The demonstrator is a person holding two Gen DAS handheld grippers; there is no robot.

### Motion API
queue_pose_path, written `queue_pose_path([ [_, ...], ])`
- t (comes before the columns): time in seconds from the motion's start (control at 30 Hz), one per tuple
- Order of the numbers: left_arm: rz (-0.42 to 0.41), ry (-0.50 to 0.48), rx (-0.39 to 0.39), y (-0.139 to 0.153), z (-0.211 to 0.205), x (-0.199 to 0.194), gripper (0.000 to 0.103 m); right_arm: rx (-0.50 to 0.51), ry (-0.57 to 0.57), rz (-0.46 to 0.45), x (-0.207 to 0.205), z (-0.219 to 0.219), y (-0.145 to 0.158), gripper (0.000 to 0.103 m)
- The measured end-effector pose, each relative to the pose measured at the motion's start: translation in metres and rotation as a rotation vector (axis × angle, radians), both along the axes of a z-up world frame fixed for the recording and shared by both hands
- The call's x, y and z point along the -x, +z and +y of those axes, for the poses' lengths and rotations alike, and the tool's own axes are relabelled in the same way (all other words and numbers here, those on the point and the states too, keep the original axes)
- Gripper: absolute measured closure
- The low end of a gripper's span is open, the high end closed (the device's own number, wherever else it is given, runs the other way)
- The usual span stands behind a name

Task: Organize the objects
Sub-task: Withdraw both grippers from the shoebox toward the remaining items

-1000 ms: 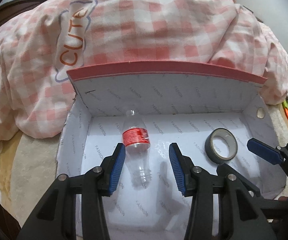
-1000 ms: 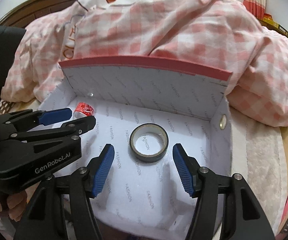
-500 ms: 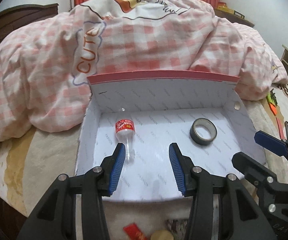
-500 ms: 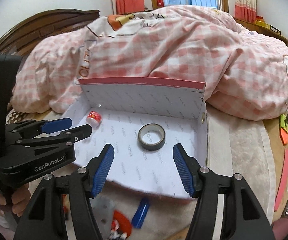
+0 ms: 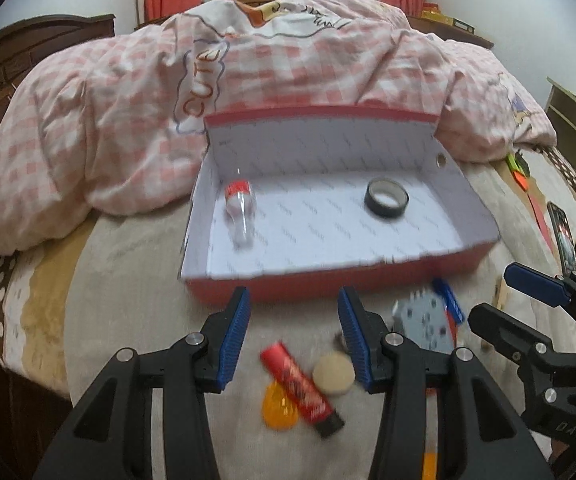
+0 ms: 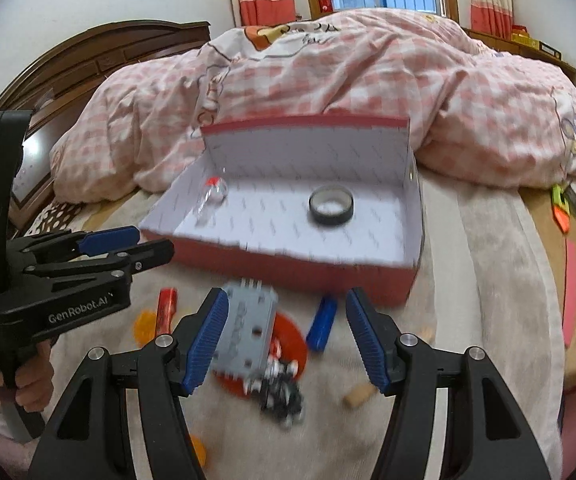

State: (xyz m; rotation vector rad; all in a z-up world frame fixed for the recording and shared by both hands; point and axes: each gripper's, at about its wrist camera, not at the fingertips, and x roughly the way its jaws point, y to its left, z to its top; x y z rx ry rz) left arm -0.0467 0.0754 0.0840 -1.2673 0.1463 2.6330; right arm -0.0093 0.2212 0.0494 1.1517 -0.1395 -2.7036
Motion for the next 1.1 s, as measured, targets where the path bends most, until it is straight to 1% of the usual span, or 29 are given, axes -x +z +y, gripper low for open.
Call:
queue_pose_path([
  [0.2,-0.046,-0.002,0.018,-0.021,-0.016,-0.02,0.058,-0.028,0.023,-0.036,-0.024,-0.002,-0.019,0.04],
  [0.33,-0.051,-0.005,0.022,-0.029,-0.023,-0.03,0.058,-0.021,0.03,-0.052,-0.036,0.0,-0.026,0.04],
  [0.63,-0.072,-0.027,0.026,-0.05,-0.038,-0.049,0.058,-0.05,0.069,-0.064,-0.058,-0.008,-0.036,0.04],
  [0.9,-0.067,-0.028,0.045,-0.062,-0.037,-0.041,0.058,-0.055,0.123,-0.078,-0.071,-0.025,-0.038,0.04],
  [1.1,-0.043,-0.027,0.049,-0.066,-0.037,-0.035,0.058,-0.056,0.19,-0.093,-0.079,-0.043,-0.041,0.04],
])
